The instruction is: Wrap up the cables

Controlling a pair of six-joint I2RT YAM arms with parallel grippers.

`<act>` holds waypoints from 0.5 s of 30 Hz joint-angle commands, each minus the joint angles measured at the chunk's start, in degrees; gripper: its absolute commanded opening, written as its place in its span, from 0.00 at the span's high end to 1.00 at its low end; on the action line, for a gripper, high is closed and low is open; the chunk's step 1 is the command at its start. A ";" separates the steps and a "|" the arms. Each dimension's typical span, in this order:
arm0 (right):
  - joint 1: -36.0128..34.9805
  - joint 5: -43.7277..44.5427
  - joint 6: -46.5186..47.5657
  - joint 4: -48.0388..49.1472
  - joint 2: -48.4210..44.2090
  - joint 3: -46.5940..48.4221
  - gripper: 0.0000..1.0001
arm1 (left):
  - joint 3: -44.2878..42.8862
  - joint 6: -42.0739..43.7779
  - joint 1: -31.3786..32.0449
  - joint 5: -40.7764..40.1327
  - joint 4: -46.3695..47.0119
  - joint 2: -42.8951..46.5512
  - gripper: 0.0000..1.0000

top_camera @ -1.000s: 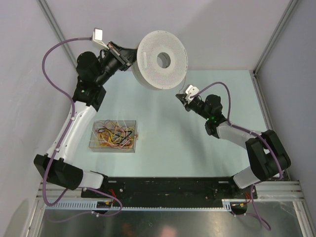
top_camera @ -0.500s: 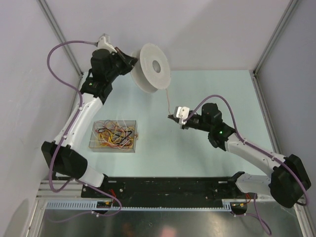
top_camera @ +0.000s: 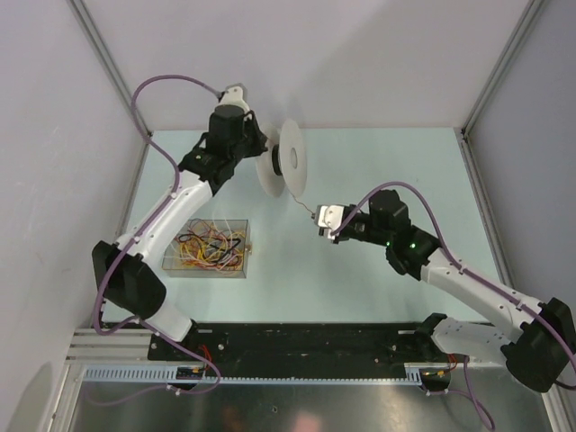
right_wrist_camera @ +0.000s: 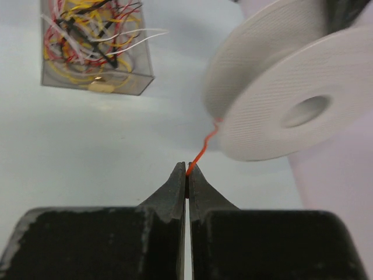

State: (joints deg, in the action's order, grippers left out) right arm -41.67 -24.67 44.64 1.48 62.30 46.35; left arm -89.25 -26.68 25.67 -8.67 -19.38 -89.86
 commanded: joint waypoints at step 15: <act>5.03 -0.95 -14.02 4.70 7.32 19.71 1.00 | 9.78 16.57 7.57 2.32 7.40 6.06 1.00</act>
State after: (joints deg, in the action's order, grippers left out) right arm -39.33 -23.35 35.83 3.18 68.12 60.38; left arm -81.19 -16.36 33.23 -11.25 -18.50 -88.47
